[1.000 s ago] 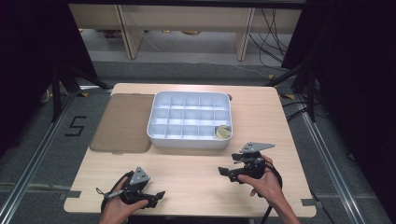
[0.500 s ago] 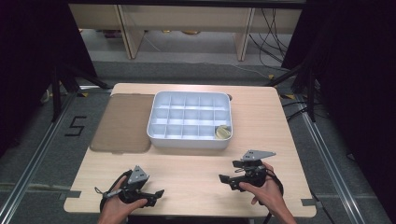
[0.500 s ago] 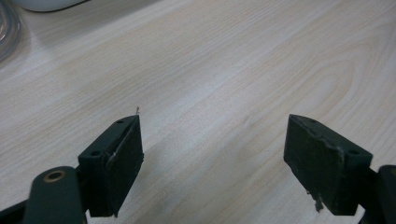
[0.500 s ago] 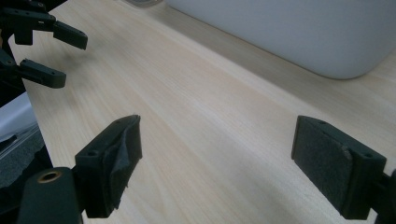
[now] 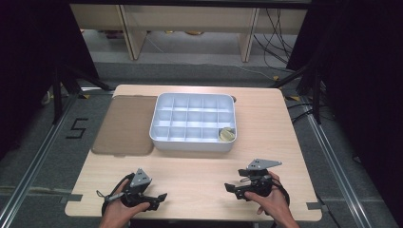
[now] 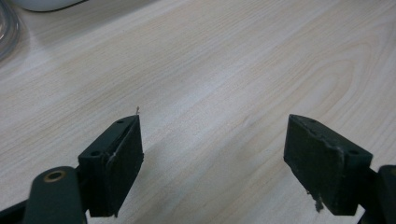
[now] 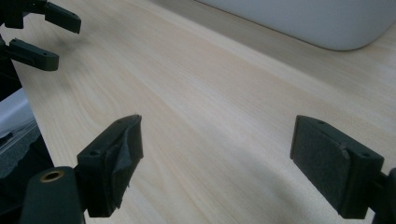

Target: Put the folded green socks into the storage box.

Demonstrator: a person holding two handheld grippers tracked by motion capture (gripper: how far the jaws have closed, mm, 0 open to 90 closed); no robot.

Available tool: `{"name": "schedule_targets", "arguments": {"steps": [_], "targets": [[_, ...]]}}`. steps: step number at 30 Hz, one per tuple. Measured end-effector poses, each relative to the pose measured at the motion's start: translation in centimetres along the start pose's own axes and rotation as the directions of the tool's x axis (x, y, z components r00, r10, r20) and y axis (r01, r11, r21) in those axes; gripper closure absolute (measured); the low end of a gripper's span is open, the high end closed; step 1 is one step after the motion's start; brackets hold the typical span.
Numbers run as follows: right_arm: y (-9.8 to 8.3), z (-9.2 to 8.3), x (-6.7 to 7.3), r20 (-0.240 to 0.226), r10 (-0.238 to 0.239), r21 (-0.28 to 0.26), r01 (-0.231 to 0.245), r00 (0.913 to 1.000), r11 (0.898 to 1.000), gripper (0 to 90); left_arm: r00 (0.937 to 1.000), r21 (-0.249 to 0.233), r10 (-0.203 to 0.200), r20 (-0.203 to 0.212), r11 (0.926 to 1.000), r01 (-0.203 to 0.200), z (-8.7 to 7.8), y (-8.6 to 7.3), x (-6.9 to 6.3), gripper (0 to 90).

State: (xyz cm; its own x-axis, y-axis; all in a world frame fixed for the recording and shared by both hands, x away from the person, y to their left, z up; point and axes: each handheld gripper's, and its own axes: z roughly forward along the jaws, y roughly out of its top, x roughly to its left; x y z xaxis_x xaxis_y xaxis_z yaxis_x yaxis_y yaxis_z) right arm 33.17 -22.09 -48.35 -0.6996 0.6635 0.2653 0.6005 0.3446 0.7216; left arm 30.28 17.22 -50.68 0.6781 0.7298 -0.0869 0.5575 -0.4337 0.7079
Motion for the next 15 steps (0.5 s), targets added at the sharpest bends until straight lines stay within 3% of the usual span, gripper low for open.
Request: {"name": "schedule_targets", "arguments": {"steps": [4,5,7,10,11,15], "targets": [[-0.4,-0.1,0.0,0.011,-0.007,-0.005,0.007,0.9999,1.0,17.7,1.0,0.001,0.001,0.001,1.0,-0.001,0.0,0.0,0.0,19.3],[-0.6,0.0,0.2,0.003,0.013,0.0,-0.013,0.9999,1.0,17.6,0.9999,-0.01,-0.014,-0.002,0.9999,0.014,0.1,0.0,-0.1,19.3],[-0.8,-0.1,0.2,0.024,-0.004,0.01,0.004,0.9997,1.0,17.5,1.0,0.004,-0.001,0.0,1.0,0.001,0.0,0.0,0.0,19.3],[-1.1,0.0,0.3,0.009,-0.006,0.009,0.006,0.9999,1.0,17.4,0.9998,-0.008,-0.018,-0.001,0.9998,0.018,0.1,-0.1,-0.1,19.3],[-1.2,-0.1,0.3,0.015,-0.009,0.011,0.009,0.9999,1.0,17.4,1.0,0.007,-0.002,0.002,1.0,0.002,0.0,0.0,0.0,19.3],[-1.4,-0.1,0.4,0.01,-0.006,0.017,0.006,0.9999,1.0,17.4,0.9996,-0.006,-0.026,-0.005,0.9996,0.026,0.3,-0.1,-0.2,19.3]]}}
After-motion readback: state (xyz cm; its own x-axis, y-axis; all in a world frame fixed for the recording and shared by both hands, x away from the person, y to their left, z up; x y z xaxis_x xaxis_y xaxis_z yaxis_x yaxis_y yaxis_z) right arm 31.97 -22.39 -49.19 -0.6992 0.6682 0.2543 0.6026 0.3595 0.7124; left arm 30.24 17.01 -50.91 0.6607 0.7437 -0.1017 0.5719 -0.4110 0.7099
